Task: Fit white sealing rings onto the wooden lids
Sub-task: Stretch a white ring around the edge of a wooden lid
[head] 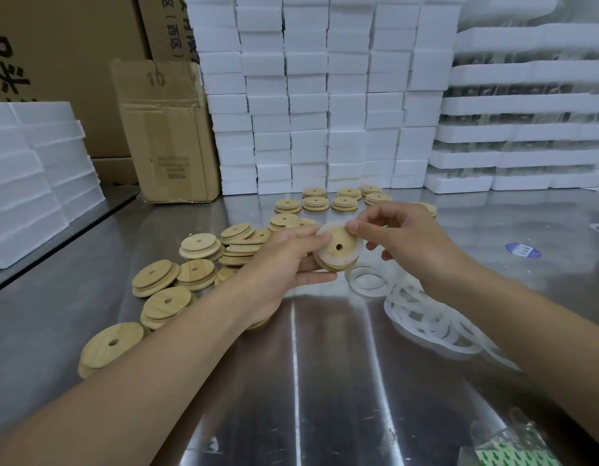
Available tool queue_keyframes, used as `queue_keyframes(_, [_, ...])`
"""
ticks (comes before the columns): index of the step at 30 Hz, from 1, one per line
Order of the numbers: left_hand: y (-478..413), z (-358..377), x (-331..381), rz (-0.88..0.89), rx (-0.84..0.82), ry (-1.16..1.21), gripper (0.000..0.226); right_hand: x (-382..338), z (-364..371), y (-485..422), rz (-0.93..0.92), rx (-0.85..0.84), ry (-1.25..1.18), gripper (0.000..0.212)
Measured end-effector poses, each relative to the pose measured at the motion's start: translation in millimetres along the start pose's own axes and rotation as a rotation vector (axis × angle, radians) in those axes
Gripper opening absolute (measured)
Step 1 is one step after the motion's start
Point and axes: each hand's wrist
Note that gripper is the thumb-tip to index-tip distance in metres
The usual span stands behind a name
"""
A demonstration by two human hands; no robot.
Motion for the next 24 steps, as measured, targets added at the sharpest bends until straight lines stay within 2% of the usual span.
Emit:
queue_keyframes(5, [-1, 0, 2, -0.006, 0.022, 0.038, 0.026, 0, -5, 0, 0.114, -0.049, -0.032, 0.017])
queue_keyframes(12, [-1, 0, 0, 0.043, 0.111, 0.071, 0.022, -3, -4, 0, 0.12, -0.1, -0.041, 0.017])
queue_keyframes(20, [-2, -3, 1, 0.044, 0.117, 0.083, 0.022, 0, -4, 4, 0.172, -0.23, 0.014, 0.031])
queue_keyframes(24, [-2, -1, 0, 0.023, 0.124, 0.036, 0.015, 3, 5, 4, 0.113, -0.183, 0.075, 0.02])
Point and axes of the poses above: each hand's wrist, its own y-axis away from the middle knuckle, its own z-axis out of the palm, x = y × z, and after that the axes turned 9 degrees about -x, right-handed
